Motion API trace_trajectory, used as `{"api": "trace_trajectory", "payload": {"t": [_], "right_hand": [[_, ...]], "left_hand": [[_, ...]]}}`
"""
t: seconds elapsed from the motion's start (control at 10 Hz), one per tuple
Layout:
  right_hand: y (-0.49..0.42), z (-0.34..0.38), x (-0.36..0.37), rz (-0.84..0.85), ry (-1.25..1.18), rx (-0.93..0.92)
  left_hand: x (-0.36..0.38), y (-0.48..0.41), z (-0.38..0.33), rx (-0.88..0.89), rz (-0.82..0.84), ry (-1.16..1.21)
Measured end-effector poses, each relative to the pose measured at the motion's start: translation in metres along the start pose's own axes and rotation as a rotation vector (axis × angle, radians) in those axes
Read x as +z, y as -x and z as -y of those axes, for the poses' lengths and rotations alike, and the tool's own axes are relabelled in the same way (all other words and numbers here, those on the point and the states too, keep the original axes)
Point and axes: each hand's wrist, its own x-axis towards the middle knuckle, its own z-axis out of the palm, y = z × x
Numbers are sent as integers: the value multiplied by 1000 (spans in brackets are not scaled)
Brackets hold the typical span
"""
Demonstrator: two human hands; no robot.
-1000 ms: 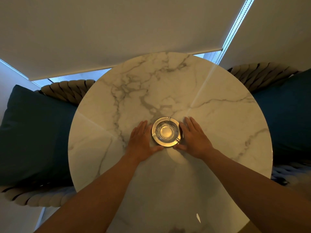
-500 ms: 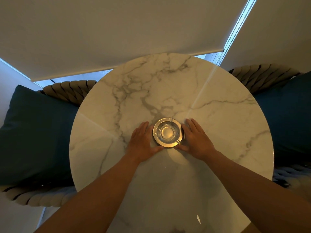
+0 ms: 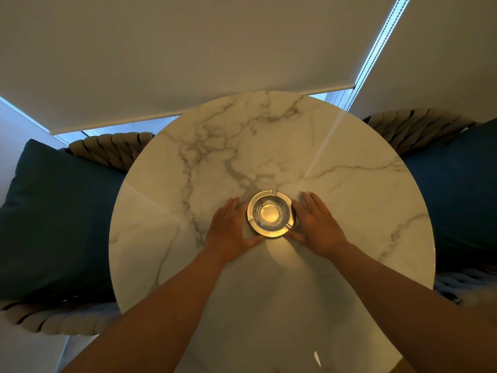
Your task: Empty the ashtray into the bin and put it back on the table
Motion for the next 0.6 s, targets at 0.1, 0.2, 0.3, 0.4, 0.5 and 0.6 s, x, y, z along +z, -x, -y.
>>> {"api": "trace_trajectory", "payload": {"t": [0.1, 0.2, 0.3, 0.4, 0.5, 0.6], "right_hand": [[-3, -2, 0, 4, 19, -6], [-4, -1, -1, 20, 23, 2], [-3, 1, -1, 11, 10, -4], [-1, 3, -3, 31, -9, -8], [6, 4, -7, 7, -57, -36], [21, 8, -14, -5, -123, 25]], "left_hand": [[2, 2, 4, -17, 1, -23], [2, 3, 5, -19, 5, -35], [1, 3, 5, -15, 9, -42], [0, 4, 5, -22, 15, -37], [-4, 10, 9, -32, 32, -29], [-9, 23, 8, -32, 2, -34]]}}
